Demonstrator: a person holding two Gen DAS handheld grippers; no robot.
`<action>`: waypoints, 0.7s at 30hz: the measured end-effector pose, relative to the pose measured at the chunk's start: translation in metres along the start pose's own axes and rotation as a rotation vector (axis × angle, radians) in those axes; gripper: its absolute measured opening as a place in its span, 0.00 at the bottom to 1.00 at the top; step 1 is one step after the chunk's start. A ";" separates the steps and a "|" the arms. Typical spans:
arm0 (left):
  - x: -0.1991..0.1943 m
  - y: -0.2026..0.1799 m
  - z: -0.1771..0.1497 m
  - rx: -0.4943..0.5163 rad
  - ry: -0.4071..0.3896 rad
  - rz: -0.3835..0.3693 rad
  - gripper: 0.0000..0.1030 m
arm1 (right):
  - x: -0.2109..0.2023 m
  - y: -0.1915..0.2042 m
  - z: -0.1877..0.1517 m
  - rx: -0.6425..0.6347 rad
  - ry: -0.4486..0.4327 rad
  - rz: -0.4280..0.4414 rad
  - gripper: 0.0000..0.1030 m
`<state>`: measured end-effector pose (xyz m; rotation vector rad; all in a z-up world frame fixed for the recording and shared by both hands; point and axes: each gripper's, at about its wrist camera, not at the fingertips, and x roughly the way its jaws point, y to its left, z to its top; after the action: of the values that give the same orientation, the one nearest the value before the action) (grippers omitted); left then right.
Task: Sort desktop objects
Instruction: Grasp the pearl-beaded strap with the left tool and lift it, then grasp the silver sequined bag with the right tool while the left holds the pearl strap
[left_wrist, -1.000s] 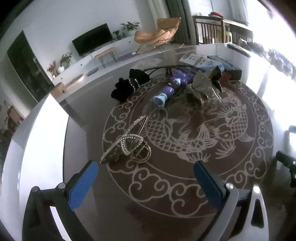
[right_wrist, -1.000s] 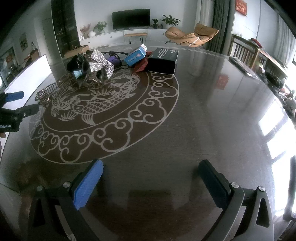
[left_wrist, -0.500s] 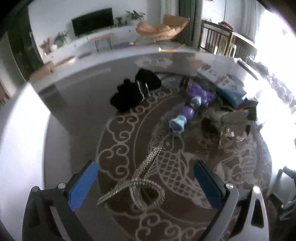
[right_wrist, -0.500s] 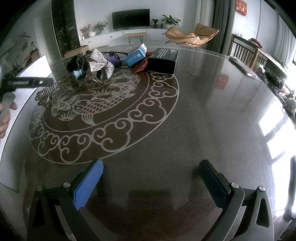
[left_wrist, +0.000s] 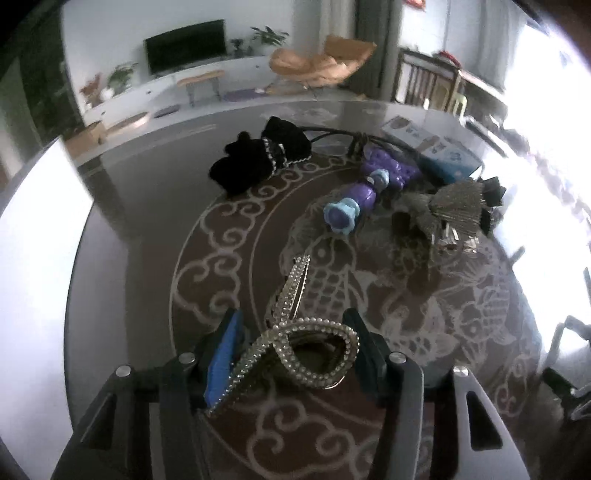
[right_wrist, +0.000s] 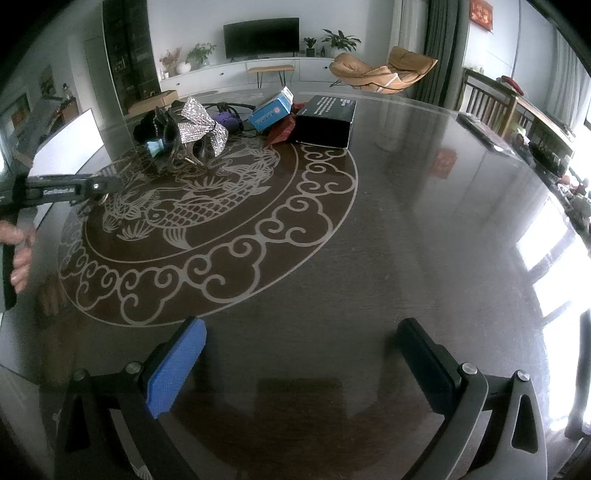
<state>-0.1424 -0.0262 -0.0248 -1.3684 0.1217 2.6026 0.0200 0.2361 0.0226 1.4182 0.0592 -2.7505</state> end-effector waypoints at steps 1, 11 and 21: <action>-0.004 0.000 -0.007 -0.016 -0.005 0.007 0.54 | 0.000 0.000 0.000 0.000 0.000 0.000 1.00; -0.042 -0.012 -0.075 -0.085 -0.074 0.029 0.55 | 0.000 0.000 0.000 0.002 0.000 0.002 1.00; -0.041 -0.019 -0.075 -0.068 -0.067 0.050 0.56 | 0.005 0.007 0.014 0.019 0.024 0.039 1.00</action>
<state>-0.0551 -0.0259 -0.0335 -1.3143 0.0584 2.7144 0.0064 0.2287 0.0265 1.4417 0.0065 -2.7100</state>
